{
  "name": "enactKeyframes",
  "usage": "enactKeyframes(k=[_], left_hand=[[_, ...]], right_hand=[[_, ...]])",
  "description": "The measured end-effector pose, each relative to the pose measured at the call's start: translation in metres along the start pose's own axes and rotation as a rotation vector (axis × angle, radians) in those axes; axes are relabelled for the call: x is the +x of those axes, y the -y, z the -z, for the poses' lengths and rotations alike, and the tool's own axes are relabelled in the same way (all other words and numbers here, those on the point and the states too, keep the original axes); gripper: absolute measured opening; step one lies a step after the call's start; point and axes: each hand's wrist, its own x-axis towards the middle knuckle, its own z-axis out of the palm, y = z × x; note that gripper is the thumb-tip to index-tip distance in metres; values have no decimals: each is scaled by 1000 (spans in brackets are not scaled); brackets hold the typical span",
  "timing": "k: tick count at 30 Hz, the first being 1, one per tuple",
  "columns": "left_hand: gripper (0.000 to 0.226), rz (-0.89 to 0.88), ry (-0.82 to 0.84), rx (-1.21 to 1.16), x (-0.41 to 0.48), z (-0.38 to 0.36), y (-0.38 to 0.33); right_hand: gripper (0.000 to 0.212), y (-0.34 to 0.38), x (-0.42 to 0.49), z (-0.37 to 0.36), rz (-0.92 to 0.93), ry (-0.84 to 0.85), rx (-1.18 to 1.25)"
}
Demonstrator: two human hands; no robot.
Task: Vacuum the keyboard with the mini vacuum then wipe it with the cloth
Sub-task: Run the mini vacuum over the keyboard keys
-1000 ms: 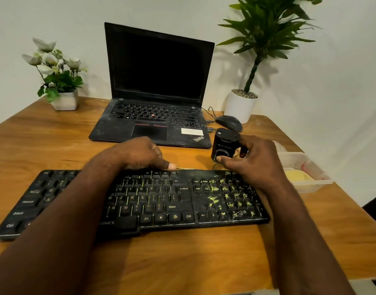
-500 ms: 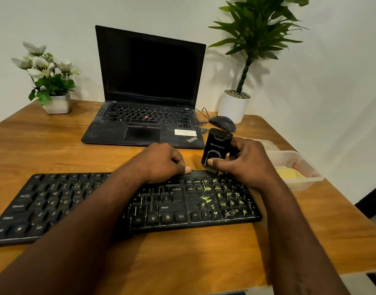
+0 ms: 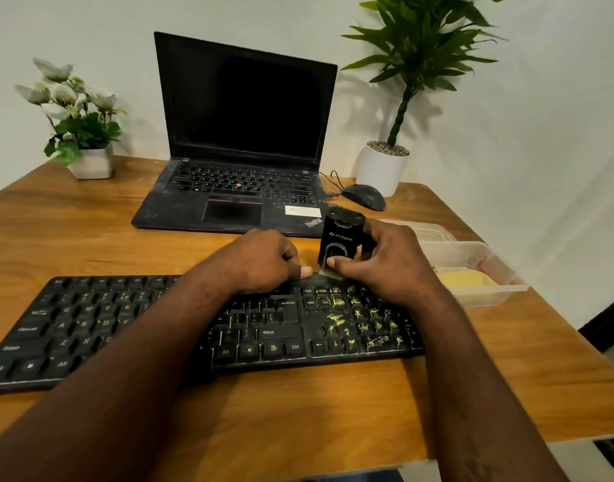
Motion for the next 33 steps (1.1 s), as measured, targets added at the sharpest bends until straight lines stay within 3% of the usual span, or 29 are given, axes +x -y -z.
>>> enactKeyframes(k=[2,4,9,12,15,18,21,23,28,31,33], left_hand=[[29,6,4,-3,-1,0,1],[29,6,-6,11,0,2,3],[30,25,-98,107,-1,8,7],[33,51,-155,158,-1,10,10],[28,67,-150,139,-3,10,9],[28,73,-158,145,-4,11,8],[27,69,-157,153,-5,12,7],[26,72,-150,164,-5,13,6],[29,87,-146,142,-6,10,8],[26,87,-147,125,-6,11,8],[26,84,-147,131,-6,12,8]], right_hand=[[53,0,1,1,16,-123,-92],[45,4,-3,0,28,-162,14],[45,20,-17,-12,144,2,133],[48,25,-16,-22,150,36,23],[48,23,-11,-20,111,-89,-141],[49,20,-14,-17,86,-161,-113],[50,24,-19,-26,126,-76,-24],[49,26,-16,-33,138,-48,-85],[46,22,-6,-33,80,-195,-225],[37,23,-14,-30,114,-127,-106],[44,26,-16,-32,134,-39,-34]])
